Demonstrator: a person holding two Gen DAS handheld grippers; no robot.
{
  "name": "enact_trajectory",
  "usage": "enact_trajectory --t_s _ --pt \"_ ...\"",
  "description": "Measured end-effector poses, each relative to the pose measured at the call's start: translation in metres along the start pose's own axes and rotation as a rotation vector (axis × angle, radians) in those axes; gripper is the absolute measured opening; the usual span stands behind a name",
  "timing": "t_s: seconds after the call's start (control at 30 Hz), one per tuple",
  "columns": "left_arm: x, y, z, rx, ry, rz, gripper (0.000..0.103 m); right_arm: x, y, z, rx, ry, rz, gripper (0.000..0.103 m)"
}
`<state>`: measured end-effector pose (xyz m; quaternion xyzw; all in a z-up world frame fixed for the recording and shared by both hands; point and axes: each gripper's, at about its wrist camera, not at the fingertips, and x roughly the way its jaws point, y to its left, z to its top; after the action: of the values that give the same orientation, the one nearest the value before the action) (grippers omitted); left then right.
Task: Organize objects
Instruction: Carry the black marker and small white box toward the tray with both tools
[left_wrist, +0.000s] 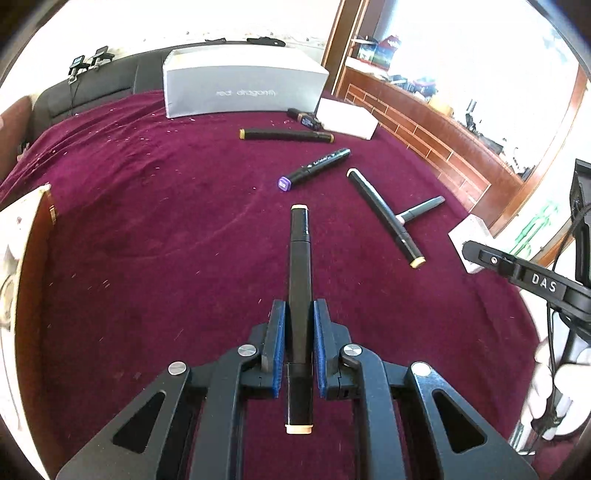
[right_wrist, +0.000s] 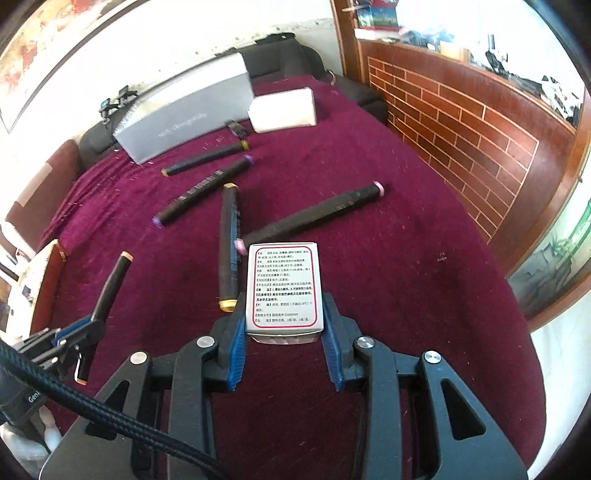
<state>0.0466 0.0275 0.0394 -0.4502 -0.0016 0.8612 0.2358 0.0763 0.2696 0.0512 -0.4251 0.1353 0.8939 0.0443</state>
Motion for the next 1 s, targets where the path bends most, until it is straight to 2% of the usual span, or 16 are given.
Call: enact_trajectory --t_s 0.13,0.27,0.4,0.6,0.8,1.0 --pt "-0.033 0.012 -0.009 -0.025 -0.039 -0.023 0.011 -0.015 0.028 0.002 -0.030 -0.006 0.066 0.033" --pt "-0.071 0.035 -0.017 -0.060 -0.090 -0.020 0.011 -0.024 0.072 0.001 -0.104 -0.008 0.119 0.033" --pt "-0.110 0.075 -0.029 -0.122 -0.149 0.027 0.012 -0.026 0.119 -0.005 -0.170 0.010 0.188 0.033" --pt "-0.153 0.139 -0.055 -0.210 -0.211 0.154 0.012 -0.028 0.194 -0.018 -0.280 0.063 0.296 0.033" --pt "-0.166 0.199 -0.085 -0.332 -0.218 0.234 0.012 -0.028 0.266 -0.035 -0.379 0.100 0.383 0.034" --pt "-0.158 0.236 -0.097 -0.376 -0.192 0.291 0.012 -0.014 0.336 -0.058 -0.478 0.151 0.432 0.034"
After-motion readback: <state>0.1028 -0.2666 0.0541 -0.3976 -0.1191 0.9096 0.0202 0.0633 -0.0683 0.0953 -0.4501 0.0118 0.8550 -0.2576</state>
